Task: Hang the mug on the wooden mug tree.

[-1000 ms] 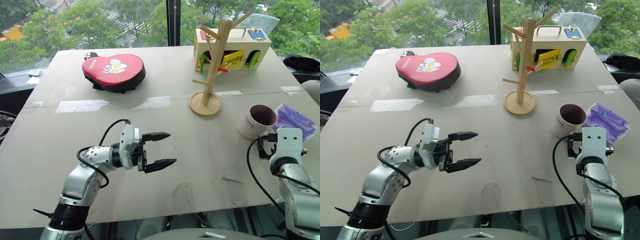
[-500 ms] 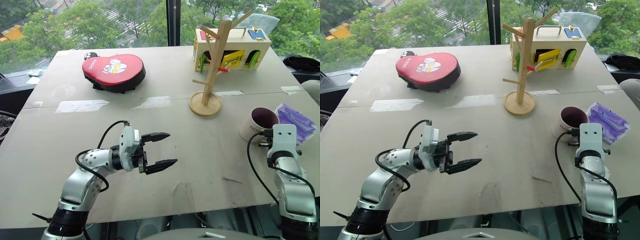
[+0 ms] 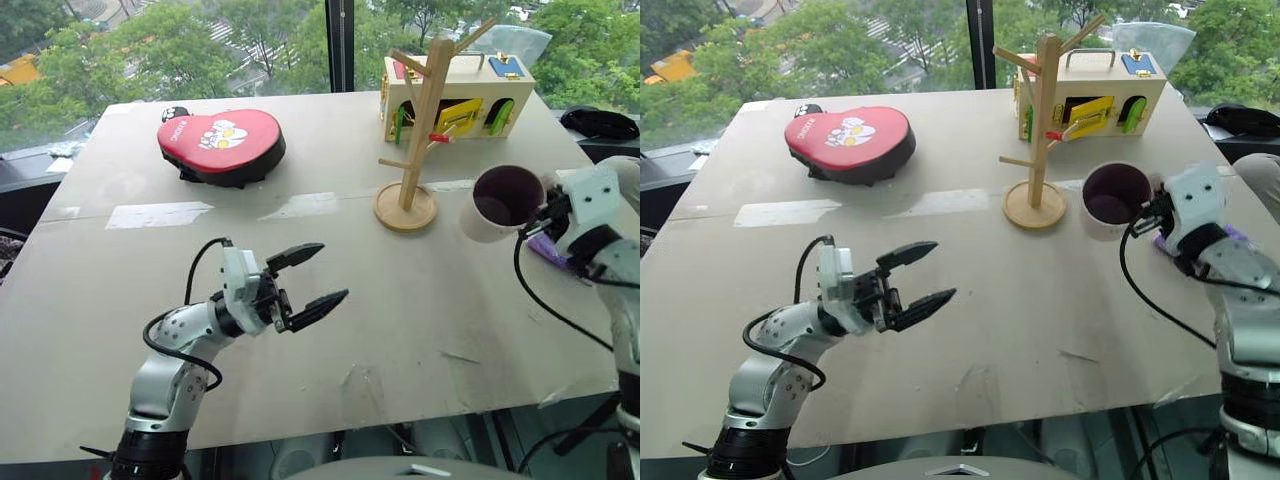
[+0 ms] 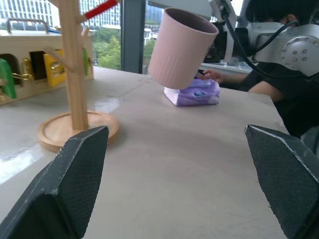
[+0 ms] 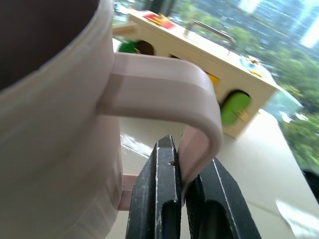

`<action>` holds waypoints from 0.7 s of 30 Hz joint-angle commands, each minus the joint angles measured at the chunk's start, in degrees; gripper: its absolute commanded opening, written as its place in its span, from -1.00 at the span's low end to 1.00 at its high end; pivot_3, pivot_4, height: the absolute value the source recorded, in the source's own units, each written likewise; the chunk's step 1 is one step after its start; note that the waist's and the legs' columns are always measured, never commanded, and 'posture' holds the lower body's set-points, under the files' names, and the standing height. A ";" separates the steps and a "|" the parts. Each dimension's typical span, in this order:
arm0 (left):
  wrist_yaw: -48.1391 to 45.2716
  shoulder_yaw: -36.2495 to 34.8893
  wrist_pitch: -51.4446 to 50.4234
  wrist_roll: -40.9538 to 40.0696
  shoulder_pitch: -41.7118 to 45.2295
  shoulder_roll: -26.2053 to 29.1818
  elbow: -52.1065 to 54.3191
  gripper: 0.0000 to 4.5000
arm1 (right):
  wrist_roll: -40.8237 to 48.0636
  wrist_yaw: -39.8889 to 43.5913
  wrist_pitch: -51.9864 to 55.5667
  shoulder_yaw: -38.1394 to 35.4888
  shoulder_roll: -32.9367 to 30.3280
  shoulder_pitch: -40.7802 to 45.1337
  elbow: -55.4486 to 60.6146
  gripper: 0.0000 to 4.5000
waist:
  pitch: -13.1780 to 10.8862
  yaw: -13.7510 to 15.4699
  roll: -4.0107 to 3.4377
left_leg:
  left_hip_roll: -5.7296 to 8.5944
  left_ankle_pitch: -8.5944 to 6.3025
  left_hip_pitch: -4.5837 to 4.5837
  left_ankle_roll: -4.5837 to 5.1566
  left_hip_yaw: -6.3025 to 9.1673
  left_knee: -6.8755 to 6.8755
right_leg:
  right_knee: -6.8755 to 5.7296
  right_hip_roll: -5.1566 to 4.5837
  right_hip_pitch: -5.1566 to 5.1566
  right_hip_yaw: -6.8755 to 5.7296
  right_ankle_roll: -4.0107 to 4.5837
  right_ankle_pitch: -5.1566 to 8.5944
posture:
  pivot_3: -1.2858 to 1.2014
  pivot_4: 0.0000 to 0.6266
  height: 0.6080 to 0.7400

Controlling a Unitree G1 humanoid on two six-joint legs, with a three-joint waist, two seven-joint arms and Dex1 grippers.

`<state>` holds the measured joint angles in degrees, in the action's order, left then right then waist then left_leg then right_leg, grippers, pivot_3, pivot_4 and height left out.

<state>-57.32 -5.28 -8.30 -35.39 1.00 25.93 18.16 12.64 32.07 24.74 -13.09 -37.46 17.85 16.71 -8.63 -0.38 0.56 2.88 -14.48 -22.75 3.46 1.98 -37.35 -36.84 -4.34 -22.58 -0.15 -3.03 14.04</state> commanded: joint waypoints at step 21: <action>2.15 -4.52 2.71 -5.85 -8.87 -2.63 7.72 1.00 | -8.62 10.63 8.51 23.44 0.02 40.43 -27.12 -0.99 | -0.05 -0.17 0.04 | 0.11 0.09 -0.13 -0.18 -0.03 0.04 | 0.07 -0.45 -0.14 0.15 0.02 -0.02 | 0.03 -0.52 1.00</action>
<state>-54.94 -8.53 -7.13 -39.82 -7.59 23.50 24.09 5.08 42.14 33.82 10.61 -37.45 56.00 -9.33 -8.68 -0.55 0.60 2.99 -14.39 -22.88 3.27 1.95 -37.30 -36.77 -4.79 -22.72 -0.01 -3.01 14.02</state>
